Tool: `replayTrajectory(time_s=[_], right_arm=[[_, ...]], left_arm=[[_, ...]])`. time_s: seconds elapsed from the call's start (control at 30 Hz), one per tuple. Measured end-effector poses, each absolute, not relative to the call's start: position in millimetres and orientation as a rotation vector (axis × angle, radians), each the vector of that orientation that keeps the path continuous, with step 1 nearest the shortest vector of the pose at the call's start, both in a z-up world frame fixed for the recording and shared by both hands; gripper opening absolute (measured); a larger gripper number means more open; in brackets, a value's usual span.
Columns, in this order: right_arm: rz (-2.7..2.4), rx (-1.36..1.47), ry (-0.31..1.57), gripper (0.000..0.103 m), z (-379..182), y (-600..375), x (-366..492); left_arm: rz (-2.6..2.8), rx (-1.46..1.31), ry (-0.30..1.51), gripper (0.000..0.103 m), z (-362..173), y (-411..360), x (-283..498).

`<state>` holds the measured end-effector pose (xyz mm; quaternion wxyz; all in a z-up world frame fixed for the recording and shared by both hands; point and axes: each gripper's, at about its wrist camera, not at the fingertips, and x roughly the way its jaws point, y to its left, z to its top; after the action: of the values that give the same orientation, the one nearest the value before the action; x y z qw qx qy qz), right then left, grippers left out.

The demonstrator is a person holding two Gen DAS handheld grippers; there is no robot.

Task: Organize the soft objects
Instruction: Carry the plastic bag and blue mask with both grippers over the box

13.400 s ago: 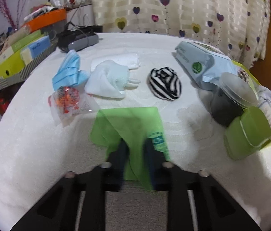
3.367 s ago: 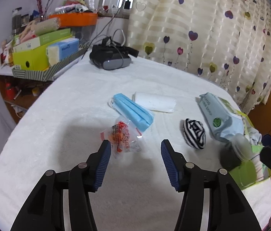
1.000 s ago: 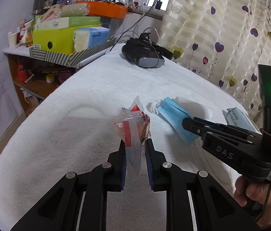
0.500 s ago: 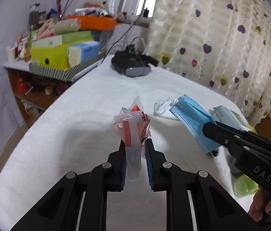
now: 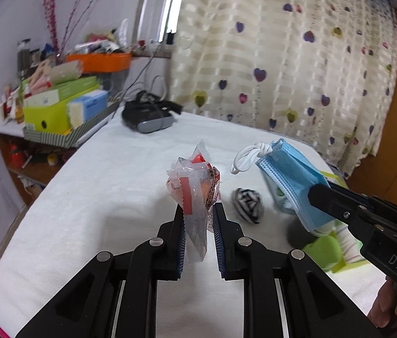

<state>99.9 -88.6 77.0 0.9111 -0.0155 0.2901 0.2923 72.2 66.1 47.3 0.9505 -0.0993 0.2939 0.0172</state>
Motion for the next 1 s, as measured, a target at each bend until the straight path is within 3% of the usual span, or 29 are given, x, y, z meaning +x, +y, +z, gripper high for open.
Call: replayTrajectory(time_s=[1.0], right_arm=[[0.461, 0.049, 0.523, 0.017, 91, -190, 53]], left_arm=[[-0.168, -0.094, 0.572, 0.017, 72, -46, 48]])
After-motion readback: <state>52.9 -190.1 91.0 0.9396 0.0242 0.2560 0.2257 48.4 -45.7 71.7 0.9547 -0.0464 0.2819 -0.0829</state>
